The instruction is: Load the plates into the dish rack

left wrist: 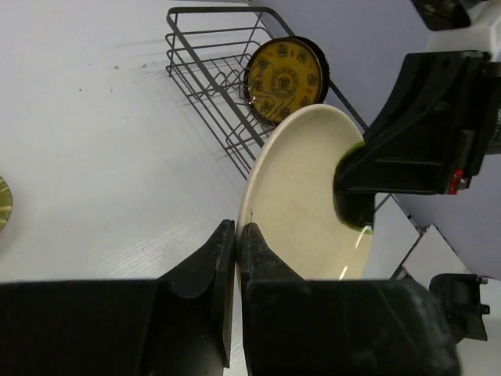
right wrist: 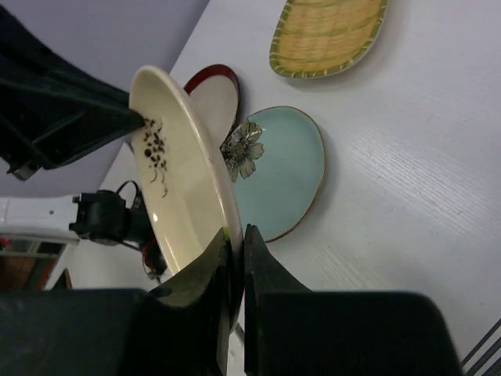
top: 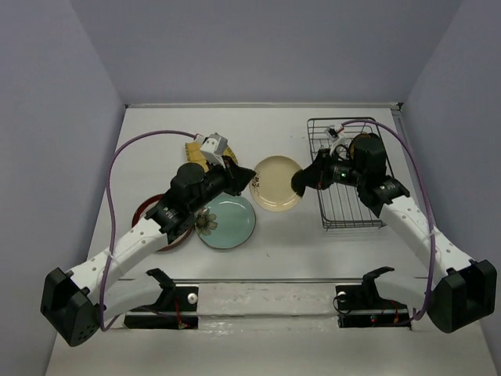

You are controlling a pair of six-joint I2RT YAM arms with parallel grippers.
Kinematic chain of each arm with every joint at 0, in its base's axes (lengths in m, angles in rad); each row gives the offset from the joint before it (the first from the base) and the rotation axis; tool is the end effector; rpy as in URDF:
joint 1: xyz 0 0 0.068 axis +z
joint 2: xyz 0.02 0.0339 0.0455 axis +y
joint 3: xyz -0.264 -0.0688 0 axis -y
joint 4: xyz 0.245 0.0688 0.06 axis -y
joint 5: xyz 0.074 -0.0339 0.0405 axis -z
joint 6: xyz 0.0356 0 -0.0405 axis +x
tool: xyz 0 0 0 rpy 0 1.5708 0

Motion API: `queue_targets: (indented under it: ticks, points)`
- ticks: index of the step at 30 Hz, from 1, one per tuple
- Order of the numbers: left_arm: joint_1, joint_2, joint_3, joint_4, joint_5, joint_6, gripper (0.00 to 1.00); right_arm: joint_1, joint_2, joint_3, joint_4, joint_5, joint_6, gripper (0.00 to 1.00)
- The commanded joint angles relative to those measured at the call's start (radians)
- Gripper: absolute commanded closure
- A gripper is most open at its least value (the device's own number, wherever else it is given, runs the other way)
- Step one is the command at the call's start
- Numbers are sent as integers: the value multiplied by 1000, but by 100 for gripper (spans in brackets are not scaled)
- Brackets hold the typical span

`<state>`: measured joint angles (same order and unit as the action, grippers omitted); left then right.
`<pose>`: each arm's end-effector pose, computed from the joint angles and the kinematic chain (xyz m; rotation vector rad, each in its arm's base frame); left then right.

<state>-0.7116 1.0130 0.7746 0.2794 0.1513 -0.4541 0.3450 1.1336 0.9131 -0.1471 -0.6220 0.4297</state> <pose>0.1795 -0.1618 0.3424 0.3348 1.5897 -1.0312 0.2343 0.1063 0.3206 -0.3531 1.9990 1.1040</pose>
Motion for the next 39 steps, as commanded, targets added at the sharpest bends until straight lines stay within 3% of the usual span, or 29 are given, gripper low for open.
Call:
queue_targets:
  ticks: [1, 3, 4, 6, 7, 9, 16, 22, 27, 39]
  points:
    - [-2, -56, -9, 70, 97, 5, 83, 5, -49, -14, 112, -49, 60, 93]
    - [-2, -77, -6, 21, 93, 25, 58, 5, -77, -14, 106, -10, 57, 93]
    - [-2, -85, -2, -8, 91, 43, 31, 5, -89, -13, 93, 20, 47, 93]
    - [-2, -123, 12, -106, 56, 109, 6, 5, -112, 1, 20, 227, -6, 93]
    - [-2, -138, 12, -135, 56, 129, 1, -4, -115, 12, -15, 228, -26, 93]
    - [-2, -189, -3, -204, 42, 187, 1, -5, -117, 61, -116, 531, -89, 93]
    - [-8, -281, -46, -275, -87, 274, 1, -14, -65, 207, -246, 1179, -273, 93]
    - [-8, -335, -51, -270, -69, 287, 1, -76, 47, 305, -246, 1314, -364, 93]
    - [-8, -353, -49, -273, -49, 287, 1, -144, 167, 349, -240, 1337, -408, 93]
    - [-9, -364, -54, -270, -42, 279, 1, -178, 341, 360, -215, 1265, -419, 93]
